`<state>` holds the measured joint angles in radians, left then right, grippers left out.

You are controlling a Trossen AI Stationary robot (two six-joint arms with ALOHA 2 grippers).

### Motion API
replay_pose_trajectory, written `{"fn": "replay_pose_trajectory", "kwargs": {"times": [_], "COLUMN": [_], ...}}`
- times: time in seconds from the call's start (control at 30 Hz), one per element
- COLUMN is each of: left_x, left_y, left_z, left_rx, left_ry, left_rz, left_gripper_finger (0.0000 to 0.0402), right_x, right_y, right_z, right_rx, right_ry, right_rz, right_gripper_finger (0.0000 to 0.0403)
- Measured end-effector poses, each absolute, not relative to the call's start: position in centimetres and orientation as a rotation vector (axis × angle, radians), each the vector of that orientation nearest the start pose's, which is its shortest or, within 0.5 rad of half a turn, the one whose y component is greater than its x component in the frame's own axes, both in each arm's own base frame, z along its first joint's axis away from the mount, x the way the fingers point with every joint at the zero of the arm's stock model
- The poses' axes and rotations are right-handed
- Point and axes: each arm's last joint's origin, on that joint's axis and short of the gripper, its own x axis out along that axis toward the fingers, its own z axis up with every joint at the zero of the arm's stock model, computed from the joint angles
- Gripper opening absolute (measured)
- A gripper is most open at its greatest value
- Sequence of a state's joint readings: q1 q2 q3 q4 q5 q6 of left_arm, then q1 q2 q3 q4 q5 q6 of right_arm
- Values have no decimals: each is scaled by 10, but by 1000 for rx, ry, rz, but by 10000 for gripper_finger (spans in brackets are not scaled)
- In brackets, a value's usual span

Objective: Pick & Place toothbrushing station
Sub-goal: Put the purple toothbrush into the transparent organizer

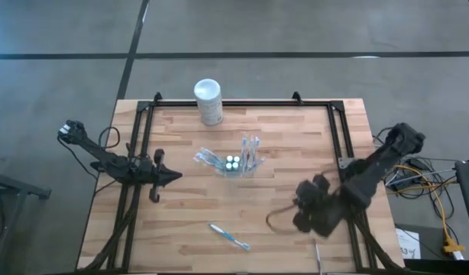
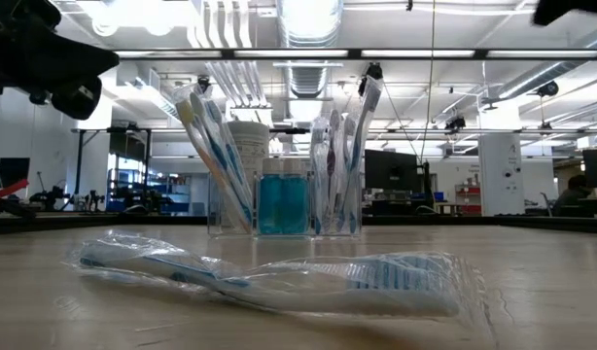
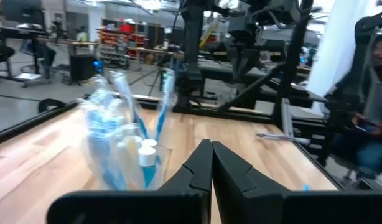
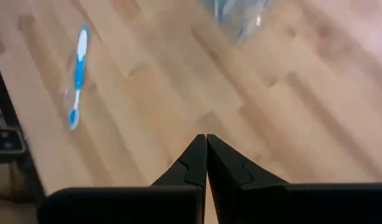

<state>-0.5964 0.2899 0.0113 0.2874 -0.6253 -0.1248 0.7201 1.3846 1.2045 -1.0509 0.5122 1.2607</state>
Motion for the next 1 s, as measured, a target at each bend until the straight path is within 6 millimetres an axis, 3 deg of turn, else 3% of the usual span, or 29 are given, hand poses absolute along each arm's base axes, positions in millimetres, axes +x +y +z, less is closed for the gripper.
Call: {"fn": "replay_pose_trajectory", "kwargs": {"times": [0.1,0.23,0.47,0.73,1.0], "left_x": [101,101,101,101,101], "left_y": [-49,-49,-50,-50,-51], "left_z": [170,170,170,170,169], "left_rx": [-123,-115,-126,-162,-179], "left_ry": [-7,-6,-3,0,4], "left_rz": [-3,-7,-50,-57,-61], "left_gripper_finger": [9,11,6,12,6], "right_x": [208,221,229,219,201], "right_y": [188,229,284,315,326], "right_z": [284,260,226,199,196], "right_rx": [475,558,608,728,827], "right_ry": [935,1074,1218,1354,1377], "right_rz": [-477,-506,-586,-772,-884], "right_gripper_finger": [8,18,102,201,257]}}
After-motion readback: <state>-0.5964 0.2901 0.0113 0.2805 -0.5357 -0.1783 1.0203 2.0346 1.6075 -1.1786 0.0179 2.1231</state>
